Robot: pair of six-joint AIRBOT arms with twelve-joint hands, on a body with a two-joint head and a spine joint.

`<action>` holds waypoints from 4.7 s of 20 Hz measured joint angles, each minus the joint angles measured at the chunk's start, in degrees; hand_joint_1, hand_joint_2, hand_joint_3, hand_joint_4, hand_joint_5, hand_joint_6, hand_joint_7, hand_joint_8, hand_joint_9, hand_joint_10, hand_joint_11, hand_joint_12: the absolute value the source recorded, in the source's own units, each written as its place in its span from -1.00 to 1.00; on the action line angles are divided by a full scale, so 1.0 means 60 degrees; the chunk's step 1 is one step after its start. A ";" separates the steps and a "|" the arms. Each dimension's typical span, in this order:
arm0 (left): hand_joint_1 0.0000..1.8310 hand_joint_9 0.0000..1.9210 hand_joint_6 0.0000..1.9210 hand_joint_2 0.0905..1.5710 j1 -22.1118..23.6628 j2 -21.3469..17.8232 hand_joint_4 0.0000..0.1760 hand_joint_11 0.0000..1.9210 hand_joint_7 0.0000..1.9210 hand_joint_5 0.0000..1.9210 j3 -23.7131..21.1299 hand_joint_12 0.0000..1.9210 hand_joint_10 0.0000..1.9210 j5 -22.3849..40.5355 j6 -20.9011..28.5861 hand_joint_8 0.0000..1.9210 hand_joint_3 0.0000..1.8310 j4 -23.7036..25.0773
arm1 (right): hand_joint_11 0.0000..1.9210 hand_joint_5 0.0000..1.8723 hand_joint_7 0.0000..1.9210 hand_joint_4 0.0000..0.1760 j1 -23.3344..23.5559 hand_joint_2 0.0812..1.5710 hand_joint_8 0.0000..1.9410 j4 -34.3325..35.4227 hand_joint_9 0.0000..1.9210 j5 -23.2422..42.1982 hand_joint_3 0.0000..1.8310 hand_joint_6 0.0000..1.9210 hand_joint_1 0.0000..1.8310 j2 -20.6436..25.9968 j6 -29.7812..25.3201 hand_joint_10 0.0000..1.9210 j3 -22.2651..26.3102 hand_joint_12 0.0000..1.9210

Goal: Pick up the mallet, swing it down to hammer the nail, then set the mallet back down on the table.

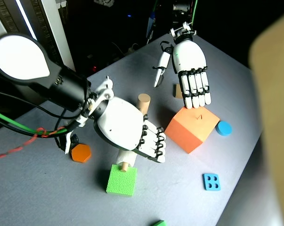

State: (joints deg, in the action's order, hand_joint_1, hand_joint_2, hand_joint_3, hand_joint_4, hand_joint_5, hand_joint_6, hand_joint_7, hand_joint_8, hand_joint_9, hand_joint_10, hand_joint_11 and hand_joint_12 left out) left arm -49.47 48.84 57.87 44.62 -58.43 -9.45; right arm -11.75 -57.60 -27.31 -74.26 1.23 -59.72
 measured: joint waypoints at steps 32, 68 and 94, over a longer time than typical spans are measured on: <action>-1.00 -1.00 -0.99 0.51 0.0004 0.0040 -1.00 -1.00 -1.00 -0.97 0.0033 -1.00 -1.00 -0.0004 0.0000 -1.00 -1.00 -0.0011 | -0.98 -0.90 -0.90 -1.00 -0.0951 0.22 -0.97 -0.0863 -0.90 0.0514 -1.00 -0.98 0.35 -0.1038 -0.0674 -1.00 -0.1239 -0.64; -1.00 -1.00 -1.00 0.50 0.0004 0.0040 -1.00 -1.00 -1.00 -0.98 0.0015 -1.00 -1.00 0.0000 0.0004 -1.00 -1.00 -0.0011 | 0.69 0.30 0.52 -1.00 -0.0455 1.00 1.00 -0.0863 0.60 0.0616 -0.97 1.00 -0.64 0.0958 -0.0816 1.00 0.0623 1.00; -1.00 -1.00 -1.00 0.50 -0.0015 0.0051 -1.00 -1.00 -1.00 -1.00 0.0007 -1.00 -1.00 -0.0040 0.0204 -1.00 -1.00 -0.0015 | 0.67 0.21 0.45 -1.00 0.0721 0.99 1.00 -0.8131 0.55 -0.1268 -1.00 1.00 -0.55 -0.0827 -0.6994 1.00 -0.1435 1.00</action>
State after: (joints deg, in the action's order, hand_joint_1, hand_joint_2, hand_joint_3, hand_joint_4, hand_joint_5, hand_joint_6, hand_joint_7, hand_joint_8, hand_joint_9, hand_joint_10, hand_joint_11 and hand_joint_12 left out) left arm -49.56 49.15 57.91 44.38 -57.21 -9.54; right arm -7.42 -106.39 -34.92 -79.22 -40.73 -68.34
